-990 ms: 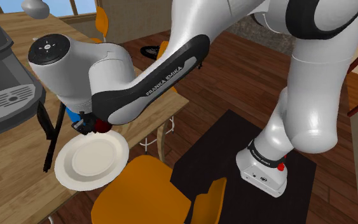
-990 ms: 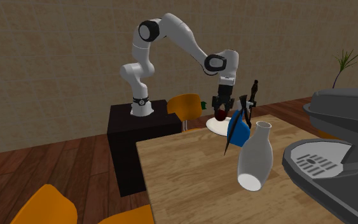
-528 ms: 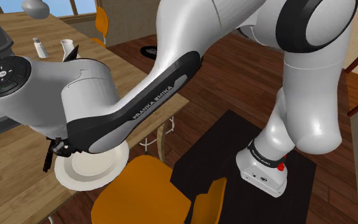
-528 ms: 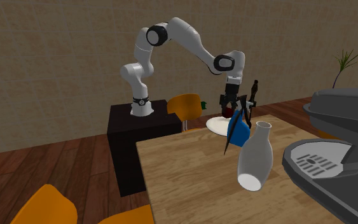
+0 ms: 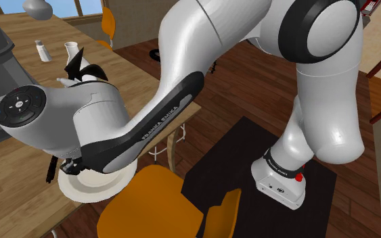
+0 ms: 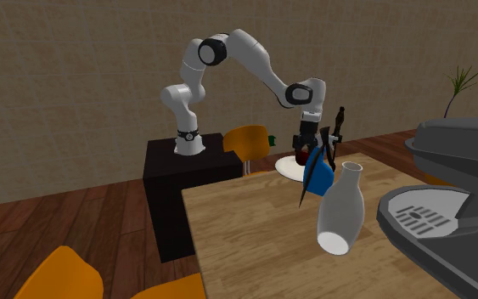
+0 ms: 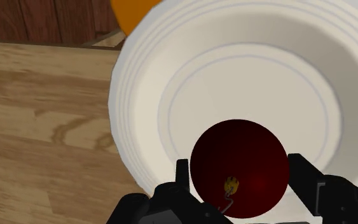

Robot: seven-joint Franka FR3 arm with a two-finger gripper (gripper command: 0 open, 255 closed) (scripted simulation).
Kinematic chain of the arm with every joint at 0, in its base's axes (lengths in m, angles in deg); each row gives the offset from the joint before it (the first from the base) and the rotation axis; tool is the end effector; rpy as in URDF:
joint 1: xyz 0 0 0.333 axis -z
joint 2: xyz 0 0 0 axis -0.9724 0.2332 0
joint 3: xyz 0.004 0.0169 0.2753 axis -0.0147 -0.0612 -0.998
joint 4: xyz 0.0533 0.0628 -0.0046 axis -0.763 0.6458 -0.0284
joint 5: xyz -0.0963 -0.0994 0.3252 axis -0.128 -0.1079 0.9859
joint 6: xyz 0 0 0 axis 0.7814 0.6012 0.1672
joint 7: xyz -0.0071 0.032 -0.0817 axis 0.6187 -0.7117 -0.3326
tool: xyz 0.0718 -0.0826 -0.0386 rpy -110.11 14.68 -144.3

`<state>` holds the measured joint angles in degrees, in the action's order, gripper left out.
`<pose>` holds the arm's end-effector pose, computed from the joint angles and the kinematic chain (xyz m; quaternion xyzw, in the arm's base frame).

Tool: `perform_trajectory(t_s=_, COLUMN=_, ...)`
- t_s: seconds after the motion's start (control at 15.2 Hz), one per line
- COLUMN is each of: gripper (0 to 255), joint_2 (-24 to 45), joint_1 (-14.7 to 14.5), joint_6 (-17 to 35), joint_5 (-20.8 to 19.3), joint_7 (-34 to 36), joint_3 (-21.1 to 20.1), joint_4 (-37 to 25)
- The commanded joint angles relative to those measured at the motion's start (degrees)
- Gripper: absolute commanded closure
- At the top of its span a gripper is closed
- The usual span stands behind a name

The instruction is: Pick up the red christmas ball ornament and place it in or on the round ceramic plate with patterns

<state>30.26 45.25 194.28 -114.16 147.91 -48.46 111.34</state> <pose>0.4033 0.4578 0.2398 0.9850 0.0759 0.1039 0.1149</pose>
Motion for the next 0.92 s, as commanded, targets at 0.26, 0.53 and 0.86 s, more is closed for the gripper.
perform_trajectory(t_s=0.26, gripper=255, joint_2=1.17, joint_1=-0.23, joint_6=1.11, joint_5=-0.73, joint_7=0.69, joint_3=0.44, joint_4=0.06)
perform_trajectory(t_s=0.53, gripper=255, joint_2=1.17, joint_1=-0.23, joint_6=1.11, joint_5=-0.73, joint_7=0.69, joint_3=0.44, joint_4=0.06)
perform_trajectory(t_s=0.86, gripper=0, joint_2=1.17, joint_1=-0.23, joint_6=1.11, joint_5=-0.73, joint_7=0.69, joint_3=0.44, joint_4=0.06)
